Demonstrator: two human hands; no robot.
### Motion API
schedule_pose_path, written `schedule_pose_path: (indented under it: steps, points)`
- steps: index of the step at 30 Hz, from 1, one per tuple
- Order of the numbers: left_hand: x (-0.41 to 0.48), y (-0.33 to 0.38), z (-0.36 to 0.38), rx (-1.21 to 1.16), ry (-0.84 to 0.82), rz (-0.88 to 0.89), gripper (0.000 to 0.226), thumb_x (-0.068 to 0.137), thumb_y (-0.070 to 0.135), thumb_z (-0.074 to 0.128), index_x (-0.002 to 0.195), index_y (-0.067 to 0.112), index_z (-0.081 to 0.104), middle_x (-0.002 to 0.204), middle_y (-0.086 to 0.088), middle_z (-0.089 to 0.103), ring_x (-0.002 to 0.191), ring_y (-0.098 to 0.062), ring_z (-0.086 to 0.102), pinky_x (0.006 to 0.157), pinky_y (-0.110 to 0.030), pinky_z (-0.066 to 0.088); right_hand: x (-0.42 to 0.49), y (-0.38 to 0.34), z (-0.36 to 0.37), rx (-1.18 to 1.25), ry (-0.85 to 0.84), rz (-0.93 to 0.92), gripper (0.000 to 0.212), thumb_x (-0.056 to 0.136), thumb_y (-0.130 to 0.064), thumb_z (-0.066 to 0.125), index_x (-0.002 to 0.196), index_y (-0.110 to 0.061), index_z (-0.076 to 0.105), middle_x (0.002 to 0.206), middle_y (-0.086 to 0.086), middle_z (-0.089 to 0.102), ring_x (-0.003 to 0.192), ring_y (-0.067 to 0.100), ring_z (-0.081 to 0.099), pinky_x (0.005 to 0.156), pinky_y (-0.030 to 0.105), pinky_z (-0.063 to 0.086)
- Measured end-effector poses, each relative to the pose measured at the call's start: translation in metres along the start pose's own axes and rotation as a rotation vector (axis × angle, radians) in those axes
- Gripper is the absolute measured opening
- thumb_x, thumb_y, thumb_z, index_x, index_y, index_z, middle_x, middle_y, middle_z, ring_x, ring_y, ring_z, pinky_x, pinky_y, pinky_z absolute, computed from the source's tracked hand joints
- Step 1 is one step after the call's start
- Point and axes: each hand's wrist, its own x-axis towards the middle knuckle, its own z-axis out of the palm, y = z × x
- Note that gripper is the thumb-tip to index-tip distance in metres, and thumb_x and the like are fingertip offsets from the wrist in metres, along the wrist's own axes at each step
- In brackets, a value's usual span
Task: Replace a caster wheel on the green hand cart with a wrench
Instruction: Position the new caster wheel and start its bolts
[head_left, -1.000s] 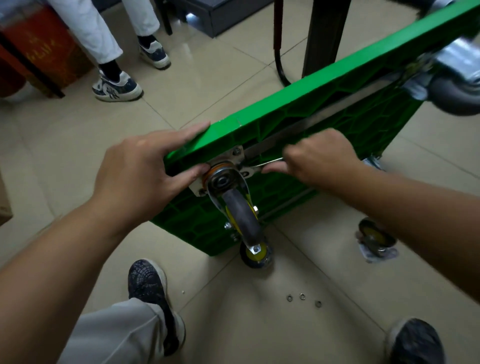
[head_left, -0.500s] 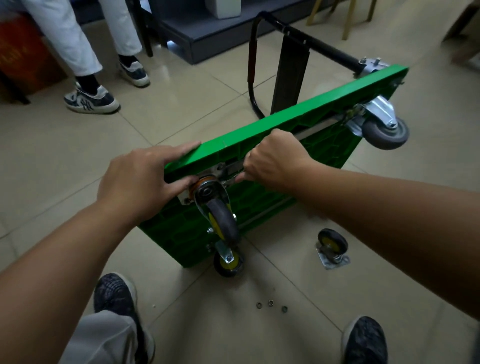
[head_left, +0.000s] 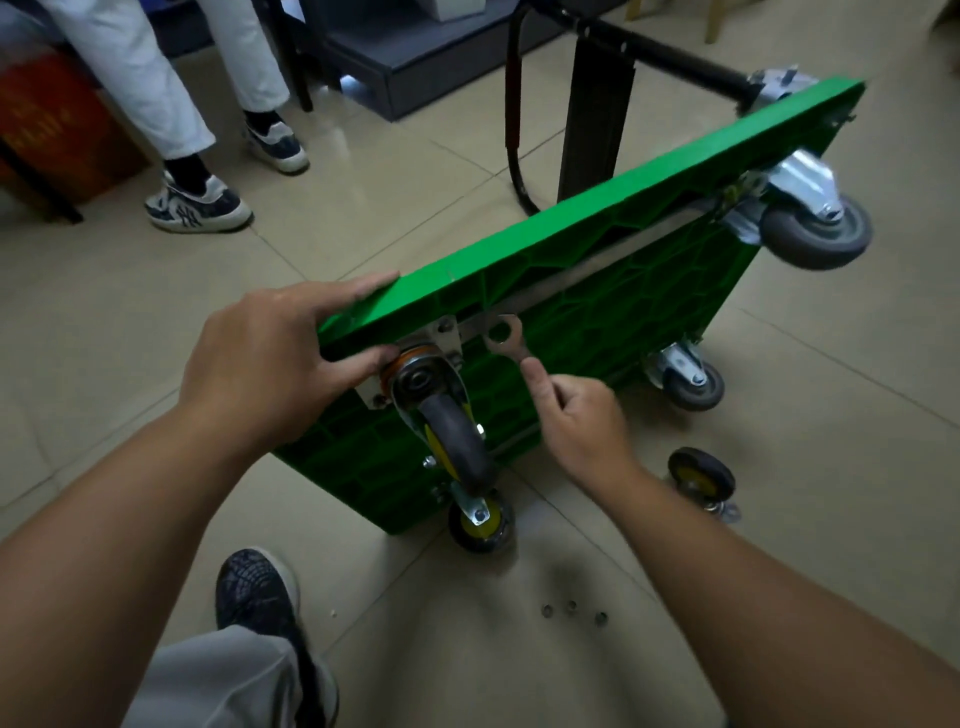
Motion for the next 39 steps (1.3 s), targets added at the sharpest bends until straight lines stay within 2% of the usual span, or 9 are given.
schedule_pose_path:
  steps: [12,16,19,21,23,25,29,34,39]
  points:
    - [0.000,-0.003,0.001,-0.026,-0.006,-0.029,0.066,0.078,0.060,0.073,0.141,0.057,0.050,0.134,0.011,0.067,0.117,-0.021,0.067,0.091,-0.051,0.057,-0.019,0.009,0.102,0.543,-0.064,0.280,0.077,0.072,-0.094,0.034,0.048,-0.021,0.034,0.044,-0.010,0.030,0.047,0.011,0.031,0.050,0.034,0.026]
    - [-0.001,-0.004,0.001,-0.021,0.001,-0.017,0.067,0.080,0.066,0.074,0.141,0.056,0.050,0.134,0.009,0.067,0.117,-0.021,0.067,0.090,-0.051,0.057,-0.018,0.006,0.125,0.681,-0.120,0.413,0.079,0.065,-0.098,0.041,0.049,-0.021,0.046,0.053,0.009,0.044,0.053,0.027,0.046,0.052,0.043,0.039]
    - [-0.001,-0.005,0.002,-0.009,-0.002,-0.006,0.065,0.082,0.065,0.073,0.142,0.056,0.049,0.134,0.009,0.067,0.116,-0.021,0.068,0.089,-0.051,0.058,-0.013,0.012,0.139,0.701,-0.191,0.410,0.046,0.088,-0.065,0.053,0.065,-0.025,0.059,0.077,0.015,0.066,0.076,0.041,0.065,0.075,0.054,0.057]
    - [0.000,-0.004,0.002,0.001,-0.001,-0.005,0.065,0.080,0.066,0.068,0.142,0.059,0.048,0.134,0.011,0.067,0.115,-0.021,0.068,0.090,-0.050,0.058,-0.008,0.015,0.143,0.702,-0.223,0.393,0.028,0.089,-0.052,0.053,0.074,-0.030,0.063,0.088,0.016,0.070,0.089,0.042,0.067,0.084,0.059,0.056]
    - [-0.001,-0.004,0.002,0.005,0.003,-0.004,0.065,0.081,0.065,0.070,0.141,0.059,0.048,0.132,0.010,0.068,0.114,-0.021,0.069,0.089,-0.051,0.058,-0.004,0.014,0.143,0.699,-0.210,0.419,0.043,0.079,-0.066,0.054,0.060,-0.027,0.058,0.066,0.008,0.060,0.071,0.043,0.060,0.076,0.054,0.056]
    - [-0.001,-0.004,0.002,0.015,0.009,-0.001,0.065,0.082,0.063,0.073,0.141,0.059,0.049,0.131,0.009,0.069,0.112,-0.021,0.069,0.087,-0.050,0.058,-0.001,0.012,0.139,0.703,-0.202,0.416,0.059,0.068,-0.081,0.052,0.047,-0.026,0.049,0.050,-0.003,0.044,0.059,0.029,0.046,0.064,0.040,0.042]
    - [0.001,-0.004,0.002,0.018,-0.005,-0.004,0.067,0.078,0.066,0.065,0.142,0.060,0.046,0.132,0.007,0.069,0.112,-0.024,0.069,0.085,-0.050,0.058,0.004,0.018,0.114,0.502,-0.203,0.275,0.076,0.071,-0.095,0.033,0.051,-0.021,0.043,0.048,-0.007,0.039,0.053,0.018,0.040,0.055,0.032,0.030]
    - [0.001,-0.005,0.002,0.002,-0.008,-0.017,0.066,0.080,0.066,0.071,0.141,0.062,0.046,0.127,0.004,0.072,0.107,-0.026,0.070,0.082,-0.051,0.059,0.030,0.023,0.036,-0.184,-0.297,0.015,0.077,0.076,-0.087,0.021,0.059,-0.014,0.042,0.053,-0.003,0.044,0.053,0.021,0.046,0.051,0.032,0.028]
    - [-0.001,0.001,0.002,0.015,0.008,-0.048,0.066,0.079,0.059,0.074,0.139,0.063,0.046,0.122,0.001,0.074,0.103,-0.031,0.070,0.080,-0.048,0.057,0.070,-0.034,-0.047,-0.873,-0.046,-0.582,0.069,0.083,-0.083,0.035,0.056,-0.021,0.042,0.053,0.004,0.056,0.052,0.025,0.059,0.054,0.027,0.025]
